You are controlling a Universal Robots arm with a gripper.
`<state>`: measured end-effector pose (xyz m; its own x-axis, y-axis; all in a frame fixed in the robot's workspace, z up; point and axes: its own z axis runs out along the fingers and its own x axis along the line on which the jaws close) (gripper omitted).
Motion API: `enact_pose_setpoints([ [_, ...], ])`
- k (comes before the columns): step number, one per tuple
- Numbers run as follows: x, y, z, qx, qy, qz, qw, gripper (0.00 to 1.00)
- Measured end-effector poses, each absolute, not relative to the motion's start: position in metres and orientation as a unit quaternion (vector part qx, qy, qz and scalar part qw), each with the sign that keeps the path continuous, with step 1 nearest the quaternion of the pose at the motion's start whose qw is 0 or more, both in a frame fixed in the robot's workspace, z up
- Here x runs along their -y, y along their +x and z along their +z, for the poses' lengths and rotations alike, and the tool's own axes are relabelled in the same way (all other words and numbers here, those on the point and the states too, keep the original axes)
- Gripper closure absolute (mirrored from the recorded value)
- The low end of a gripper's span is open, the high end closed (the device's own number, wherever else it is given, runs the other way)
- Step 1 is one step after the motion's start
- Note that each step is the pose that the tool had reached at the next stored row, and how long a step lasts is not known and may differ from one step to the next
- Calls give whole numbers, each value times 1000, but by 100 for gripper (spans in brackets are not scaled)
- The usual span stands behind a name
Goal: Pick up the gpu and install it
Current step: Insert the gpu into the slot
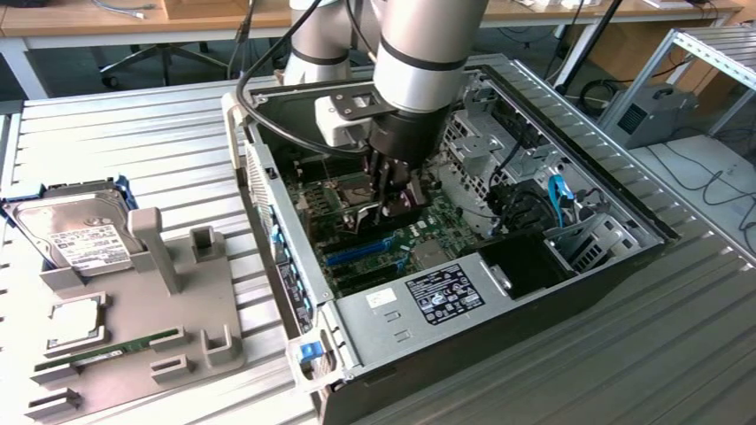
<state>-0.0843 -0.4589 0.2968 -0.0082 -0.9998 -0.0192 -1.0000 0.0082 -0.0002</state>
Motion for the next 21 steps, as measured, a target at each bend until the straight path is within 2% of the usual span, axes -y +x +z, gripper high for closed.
enact_pose_setpoints([
  [21,457,-92,286,-709,-705,6,6,74],
])
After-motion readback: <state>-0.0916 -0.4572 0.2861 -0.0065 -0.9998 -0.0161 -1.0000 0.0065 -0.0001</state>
